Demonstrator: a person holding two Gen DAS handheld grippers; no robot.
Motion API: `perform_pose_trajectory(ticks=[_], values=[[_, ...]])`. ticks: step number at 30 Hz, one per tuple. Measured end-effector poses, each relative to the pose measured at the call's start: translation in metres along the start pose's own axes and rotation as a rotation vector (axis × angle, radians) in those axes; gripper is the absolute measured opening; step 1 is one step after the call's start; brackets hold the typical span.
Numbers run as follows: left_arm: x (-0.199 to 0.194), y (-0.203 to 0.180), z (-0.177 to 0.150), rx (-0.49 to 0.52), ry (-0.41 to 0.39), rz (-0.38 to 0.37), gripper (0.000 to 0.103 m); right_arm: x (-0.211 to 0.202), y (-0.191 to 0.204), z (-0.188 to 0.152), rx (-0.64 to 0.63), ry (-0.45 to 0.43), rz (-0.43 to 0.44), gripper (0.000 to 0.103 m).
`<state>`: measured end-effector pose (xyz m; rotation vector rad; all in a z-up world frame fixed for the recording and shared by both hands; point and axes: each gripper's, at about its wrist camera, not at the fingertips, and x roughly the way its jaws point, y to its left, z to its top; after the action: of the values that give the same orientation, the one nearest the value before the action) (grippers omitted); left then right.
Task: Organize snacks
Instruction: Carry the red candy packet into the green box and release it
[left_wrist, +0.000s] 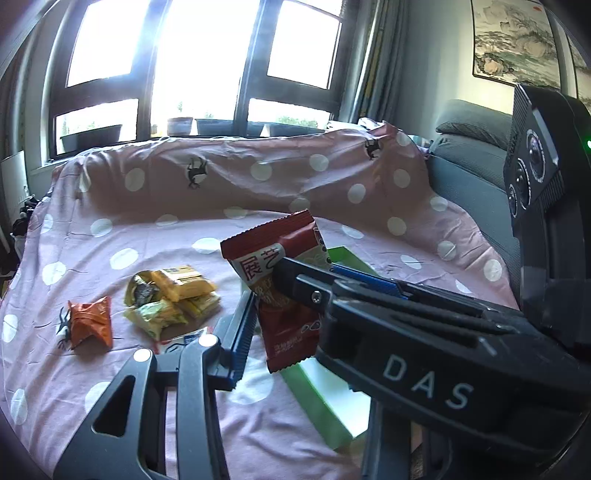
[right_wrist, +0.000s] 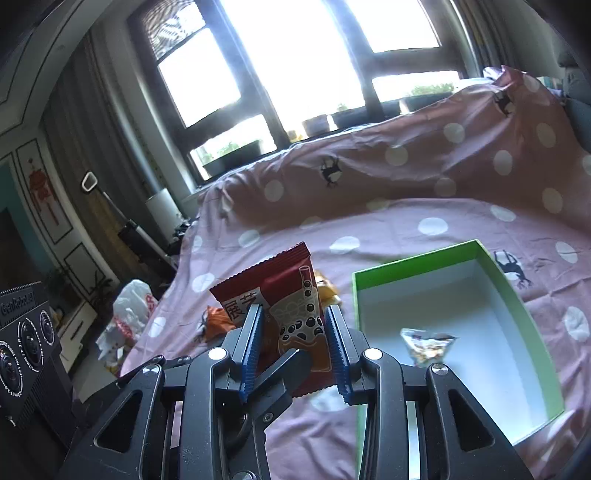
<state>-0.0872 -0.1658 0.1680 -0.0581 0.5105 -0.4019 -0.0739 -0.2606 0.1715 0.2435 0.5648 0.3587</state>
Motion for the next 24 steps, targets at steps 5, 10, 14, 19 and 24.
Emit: perform_pose_trajectory(ticks=[5,10,14,19,24], values=[[0.009,-0.018,0.004,0.011,0.002,-0.032,0.040,-0.012,-0.017,0.004,0.017,-0.017,-0.031,0.037],[0.018,-0.033,0.009,0.024,0.011,-0.060,0.040,-0.021,-0.030,0.006,0.028,-0.030,-0.071,0.037],[0.025,-0.042,0.012,0.039,0.017,-0.082,0.040,-0.027,-0.041,0.008,0.045,-0.044,-0.099,0.037],[0.036,-0.051,0.016,0.054,0.031,-0.104,0.040,-0.029,-0.053,0.010,0.074,-0.048,-0.124,0.037],[0.046,-0.059,0.017,0.068,0.048,-0.123,0.040,-0.030,-0.065,0.011,0.106,-0.047,-0.138,0.037]])
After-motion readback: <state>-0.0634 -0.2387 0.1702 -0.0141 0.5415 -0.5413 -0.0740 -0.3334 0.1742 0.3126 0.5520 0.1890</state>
